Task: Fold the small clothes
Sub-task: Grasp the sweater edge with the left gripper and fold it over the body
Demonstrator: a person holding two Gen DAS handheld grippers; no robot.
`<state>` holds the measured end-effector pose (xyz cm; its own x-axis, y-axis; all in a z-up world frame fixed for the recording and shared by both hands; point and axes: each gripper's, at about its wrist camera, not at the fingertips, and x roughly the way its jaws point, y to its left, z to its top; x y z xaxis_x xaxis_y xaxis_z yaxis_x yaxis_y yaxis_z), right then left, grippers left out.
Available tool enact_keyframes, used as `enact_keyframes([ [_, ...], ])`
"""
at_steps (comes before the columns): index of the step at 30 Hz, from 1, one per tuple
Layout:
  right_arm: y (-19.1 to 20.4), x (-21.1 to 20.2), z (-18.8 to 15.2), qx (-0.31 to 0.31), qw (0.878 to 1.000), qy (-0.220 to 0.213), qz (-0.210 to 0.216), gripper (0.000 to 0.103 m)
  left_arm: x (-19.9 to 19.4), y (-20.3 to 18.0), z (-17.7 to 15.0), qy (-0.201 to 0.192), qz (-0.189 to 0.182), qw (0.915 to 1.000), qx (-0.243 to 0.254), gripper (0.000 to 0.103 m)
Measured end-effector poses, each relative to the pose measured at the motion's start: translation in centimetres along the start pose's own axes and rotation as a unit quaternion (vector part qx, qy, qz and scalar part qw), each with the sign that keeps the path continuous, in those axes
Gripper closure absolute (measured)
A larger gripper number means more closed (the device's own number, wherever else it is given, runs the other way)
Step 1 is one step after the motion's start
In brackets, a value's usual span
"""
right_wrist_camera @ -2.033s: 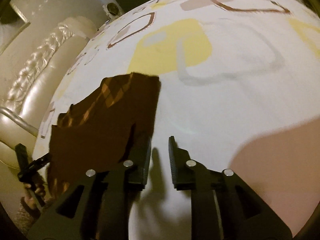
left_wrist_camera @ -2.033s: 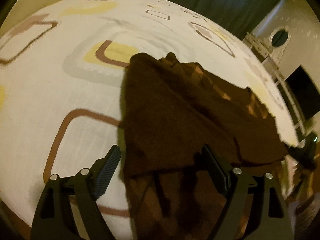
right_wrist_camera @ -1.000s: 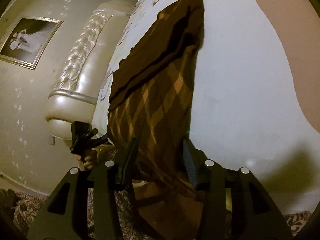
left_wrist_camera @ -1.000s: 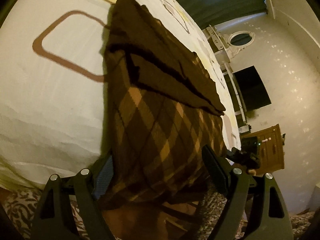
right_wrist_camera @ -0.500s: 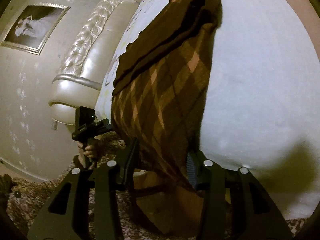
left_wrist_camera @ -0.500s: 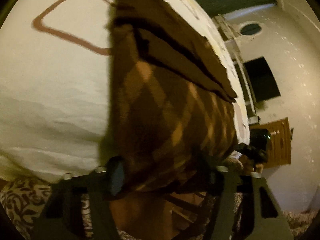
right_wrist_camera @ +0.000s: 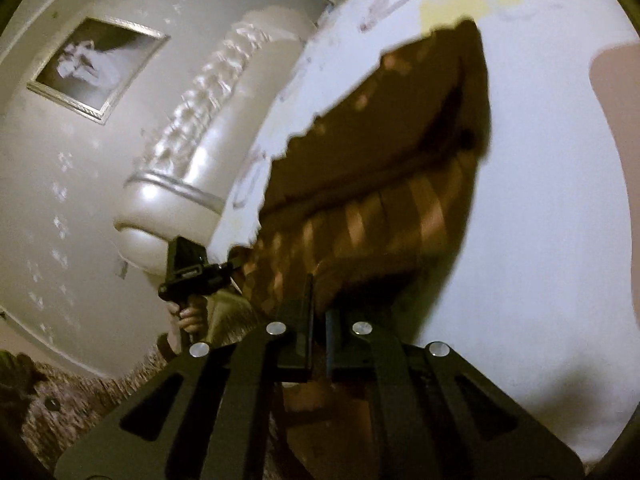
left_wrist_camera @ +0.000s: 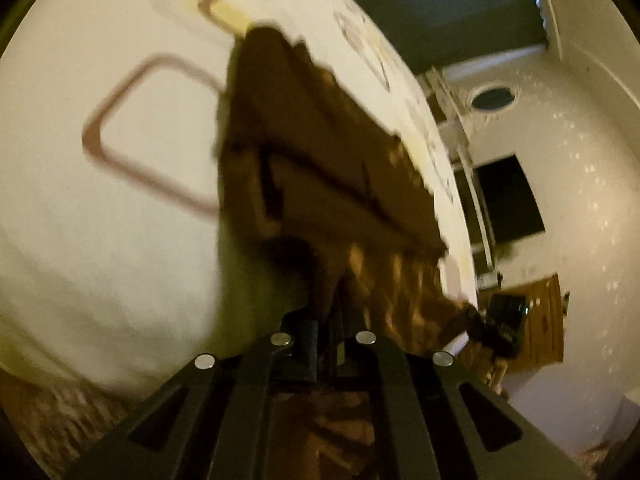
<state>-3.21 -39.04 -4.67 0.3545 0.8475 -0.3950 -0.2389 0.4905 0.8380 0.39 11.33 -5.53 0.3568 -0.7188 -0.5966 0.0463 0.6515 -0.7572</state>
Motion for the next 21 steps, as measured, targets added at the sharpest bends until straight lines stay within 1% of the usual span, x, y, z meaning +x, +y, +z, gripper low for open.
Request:
enact_keyframes([
  [2, -0.4, -0.2, 1.7, 0.009, 1.0, -0.021, 0.007, 0.1, -0.2, 0.0, 1.9, -0.019, 0.001, 0.9998, -0.01, 0.1],
  [5, -1.7, 0.0, 3.9, 0.029, 0.998, -0.054, 0.001, 0.1, 0.4, 0.3, 4.9, -0.041, -0.001, 0.9985, -0.035, 0.1],
  [6, -2.2, 0.1, 4.5, 0.039, 0.997, -0.063, 0.0, 0.1, 1.0, 0.3, 6.1, -0.044, 0.006, 0.9983, -0.038, 0.1],
  [8, -3.6, 0.8, 5.7, 0.06, 0.995, -0.075, -0.015, 0.1, 2.2, 0.3, 7.1, -0.041, 0.026, 0.9983, -0.032, 0.1],
  [9, -4.2, 1.2, 6.0, 0.067, 0.995, -0.075, -0.023, 0.1, 3.1, 0.3, 7.7, -0.036, 0.036, 0.9982, -0.03, 0.1],
  [12, -6.3, 2.5, 6.5, 0.09, 0.992, -0.065, -0.051, 0.1, 5.0, 1.1, 8.5, -0.023, 0.048, 0.9978, -0.039, 0.1],
  [14, -7.1, 3.3, 6.4, 0.1, 0.991, -0.06, -0.058, 0.1, 5.3, 1.7, 8.7, -0.021, 0.044, 0.9978, -0.045, 0.1],
  [17, -7.5, 3.4, 6.0, 0.107, 0.991, -0.062, -0.052, 0.1, 5.3, 2.1, 8.8, -0.021, 0.032, 0.998, -0.051, 0.1],
  [21, -7.2, 3.0, 6.0, 0.109, 0.991, -0.056, -0.048, 0.098, 5.3, 1.5, 8.8, -0.016, 0.038, 0.9989, -0.024, 0.1],
])
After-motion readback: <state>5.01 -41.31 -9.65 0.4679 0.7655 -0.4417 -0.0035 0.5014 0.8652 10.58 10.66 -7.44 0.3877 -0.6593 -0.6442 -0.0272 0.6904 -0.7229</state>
